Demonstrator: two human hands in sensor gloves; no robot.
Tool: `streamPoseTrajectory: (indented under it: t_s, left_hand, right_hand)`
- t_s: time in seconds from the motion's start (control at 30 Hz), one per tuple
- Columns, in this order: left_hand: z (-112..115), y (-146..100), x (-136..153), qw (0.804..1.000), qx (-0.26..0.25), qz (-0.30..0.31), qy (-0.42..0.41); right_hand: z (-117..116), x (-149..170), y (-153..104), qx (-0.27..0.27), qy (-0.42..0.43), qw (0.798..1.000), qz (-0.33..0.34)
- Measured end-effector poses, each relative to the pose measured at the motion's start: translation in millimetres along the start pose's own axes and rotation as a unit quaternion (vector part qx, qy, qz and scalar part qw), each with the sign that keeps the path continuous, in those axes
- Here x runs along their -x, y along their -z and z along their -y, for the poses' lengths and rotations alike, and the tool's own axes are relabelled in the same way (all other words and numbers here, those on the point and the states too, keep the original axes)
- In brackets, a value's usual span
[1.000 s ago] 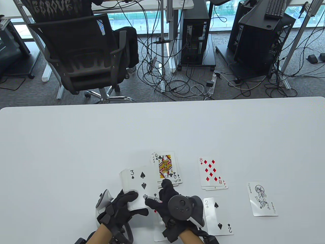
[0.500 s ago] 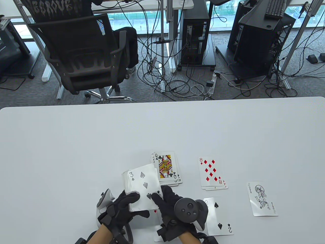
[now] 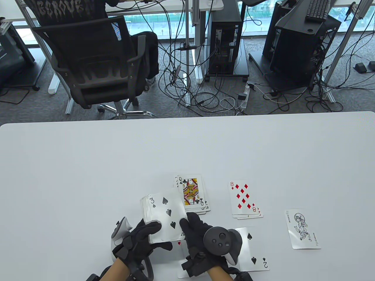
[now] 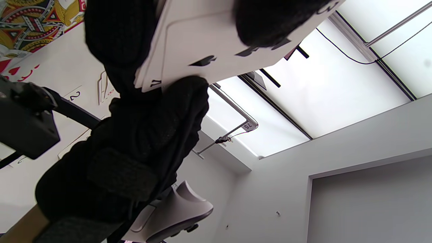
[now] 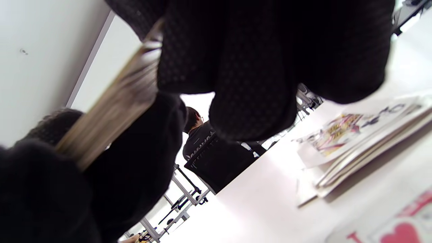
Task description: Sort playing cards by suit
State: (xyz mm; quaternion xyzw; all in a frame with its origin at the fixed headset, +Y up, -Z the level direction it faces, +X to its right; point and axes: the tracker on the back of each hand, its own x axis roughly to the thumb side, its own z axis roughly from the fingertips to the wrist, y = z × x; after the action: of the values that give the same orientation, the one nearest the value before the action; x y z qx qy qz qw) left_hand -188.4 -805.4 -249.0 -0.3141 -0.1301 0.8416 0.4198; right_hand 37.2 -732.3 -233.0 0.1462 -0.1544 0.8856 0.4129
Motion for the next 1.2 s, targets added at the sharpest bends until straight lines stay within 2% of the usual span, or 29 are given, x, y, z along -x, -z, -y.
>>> streamPoseTrajectory:
  t_s: [0.07,0.3,0.4,0.57,0.67,0.77,0.83,0.87,0.9,0.97,1.1,1.17,1.2]
  left_hand:
    - [0.0,-0.4,-0.6,1.000,-0.002,0.002,-0.003]
    - [0.0,-0.3,-0.7,1.000,-0.001,0.003,-0.010]
    - [-1.1,-0.6,-0.8,1.000,-0.006,0.003,-0.011]
    - [-0.7,-1.2,-3.0,1.000,-0.007,0.010,-0.012]
    - [-1.0,-1.4,-3.5,1.000,-0.008,0.013,-0.014]
    - [-1.2,-1.7,-3.6,1.000,-0.012,0.012,-0.014]
    - [-1.0,-2.1,-3.5,1.000,-0.014,0.012,-0.015]
    - [-0.8,-2.2,-3.6,1.000,-0.014,0.012,-0.015]
    - [-0.8,-2.3,-3.7,1.000,-0.014,0.012,-0.015]
    - [-1.1,-2.5,-3.8,1.000,-0.015,0.013,-0.015]
    - [-1.8,-2.9,-2.8,1.000,-0.020,0.010,-0.015]
    - [-1.9,-3.2,-2.5,1.000,-0.022,0.008,-0.015]
    - [-1.8,-3.3,-2.6,1.000,-0.023,0.008,-0.016]
  right_hand:
    - [8.1,3.5,1.6,0.021,-0.025,0.999,0.005]
    - [46.8,25.6,9.8,0.047,0.037,0.996,-0.062]
    - [68.6,35.6,8.2,0.027,0.041,0.994,-0.098]
    - [114.2,53.4,-3.7,-0.032,-0.051,0.984,-0.167]
    - [136.1,64.7,-19.2,-0.090,-0.126,0.962,-0.224]
    - [143.6,81.5,-37.6,-0.144,-0.119,0.940,-0.287]
    - [141.8,93.4,-50.1,-0.170,-0.108,0.922,-0.332]
    - [139.5,100.0,-55.9,-0.174,-0.129,0.915,-0.340]
    - [137.8,103.0,-58.5,-0.182,-0.147,0.910,-0.343]
    - [130.6,108.7,-63.3,-0.226,-0.210,0.885,-0.348]
    - [112.3,113.1,-65.5,-0.295,-0.281,0.841,-0.357]
    - [105.1,113.8,-64.6,-0.316,-0.310,0.821,-0.361]
    - [101.7,112.5,-62.5,-0.316,-0.332,0.817,-0.349]
